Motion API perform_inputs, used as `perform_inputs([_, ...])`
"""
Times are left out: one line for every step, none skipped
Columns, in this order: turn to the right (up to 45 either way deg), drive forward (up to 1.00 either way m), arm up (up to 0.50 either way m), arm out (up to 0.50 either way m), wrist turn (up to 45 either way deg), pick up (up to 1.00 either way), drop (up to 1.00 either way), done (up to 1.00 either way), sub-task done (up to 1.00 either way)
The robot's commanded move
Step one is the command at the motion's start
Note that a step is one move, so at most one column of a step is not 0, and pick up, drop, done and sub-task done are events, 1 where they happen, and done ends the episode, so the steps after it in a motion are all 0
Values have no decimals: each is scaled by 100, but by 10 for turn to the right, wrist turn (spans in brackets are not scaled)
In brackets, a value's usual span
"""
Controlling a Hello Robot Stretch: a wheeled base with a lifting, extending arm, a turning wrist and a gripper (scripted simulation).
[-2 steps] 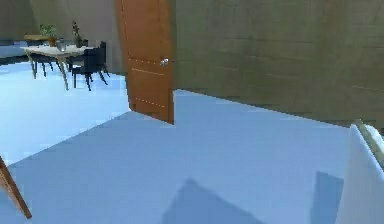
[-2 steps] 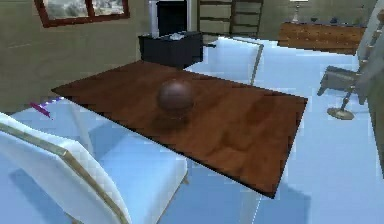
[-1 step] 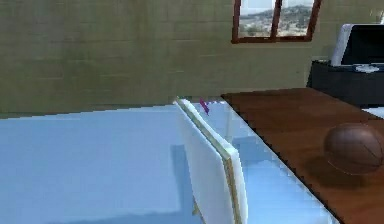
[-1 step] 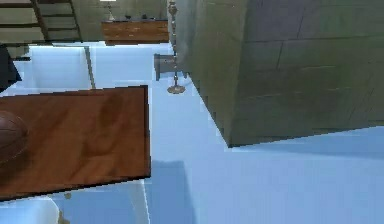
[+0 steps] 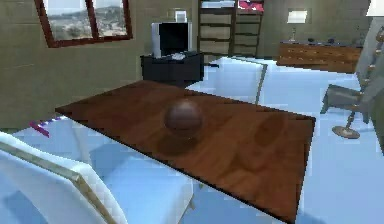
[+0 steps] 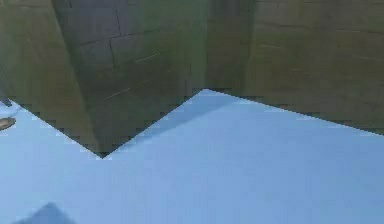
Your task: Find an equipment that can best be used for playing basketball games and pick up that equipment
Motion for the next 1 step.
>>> perform_inputs([450,0,0,0,0,0,0,0,0])
